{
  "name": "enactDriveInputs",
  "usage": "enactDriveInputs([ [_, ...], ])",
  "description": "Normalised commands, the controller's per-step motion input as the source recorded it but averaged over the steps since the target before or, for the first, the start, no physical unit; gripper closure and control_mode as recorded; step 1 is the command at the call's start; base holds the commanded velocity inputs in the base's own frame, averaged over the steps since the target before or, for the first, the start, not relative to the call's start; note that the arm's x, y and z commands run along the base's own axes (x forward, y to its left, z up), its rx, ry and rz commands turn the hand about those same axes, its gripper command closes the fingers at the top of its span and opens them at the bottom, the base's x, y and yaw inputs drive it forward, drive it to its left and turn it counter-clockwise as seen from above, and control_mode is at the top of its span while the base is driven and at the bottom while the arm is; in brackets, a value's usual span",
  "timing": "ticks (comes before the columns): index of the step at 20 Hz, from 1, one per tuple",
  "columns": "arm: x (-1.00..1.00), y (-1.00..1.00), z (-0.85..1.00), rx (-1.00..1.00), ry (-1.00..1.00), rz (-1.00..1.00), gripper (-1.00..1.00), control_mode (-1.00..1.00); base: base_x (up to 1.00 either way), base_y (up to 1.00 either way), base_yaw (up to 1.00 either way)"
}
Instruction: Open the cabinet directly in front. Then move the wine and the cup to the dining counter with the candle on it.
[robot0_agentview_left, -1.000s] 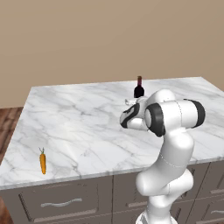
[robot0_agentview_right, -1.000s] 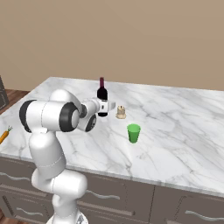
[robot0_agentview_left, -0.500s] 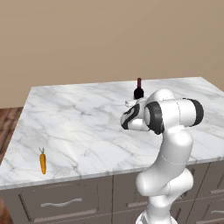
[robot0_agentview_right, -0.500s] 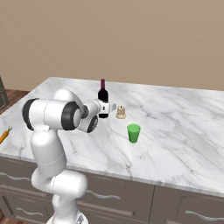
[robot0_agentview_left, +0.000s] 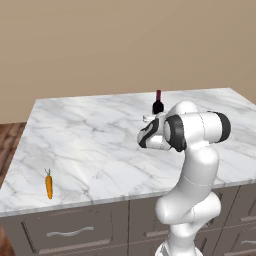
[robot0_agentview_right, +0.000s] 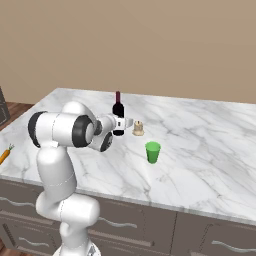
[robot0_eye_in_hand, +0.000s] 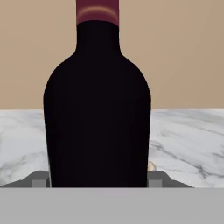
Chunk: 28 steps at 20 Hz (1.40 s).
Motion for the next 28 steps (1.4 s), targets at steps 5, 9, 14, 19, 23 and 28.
enactDriveInputs([
  [5,0.0,0.0,0.0,0.0,0.0,0.0,-1.0,-1.0,0.0,0.0,0.0],
  [9,-0.04,0.0,0.03,0.0,0.0,0.0,-1.0,-1.0,0.0,0.0,0.0],
  [14,-0.21,0.0,0.34,0.0,-0.04,0.0,-1.0,-1.0,0.0,0.0,0.0],
  [19,-0.33,0.0,0.88,0.0,-0.04,0.0,-1.0,-1.0,0.0,0.0,0.0],
  [23,-0.42,0.0,1.0,0.0,0.0,0.0,-1.0,-1.0,0.0,0.0,0.0],
  [28,-0.89,0.01,1.0,0.0,0.18,0.0,-1.0,-1.0,0.0,0.0,0.0],
])
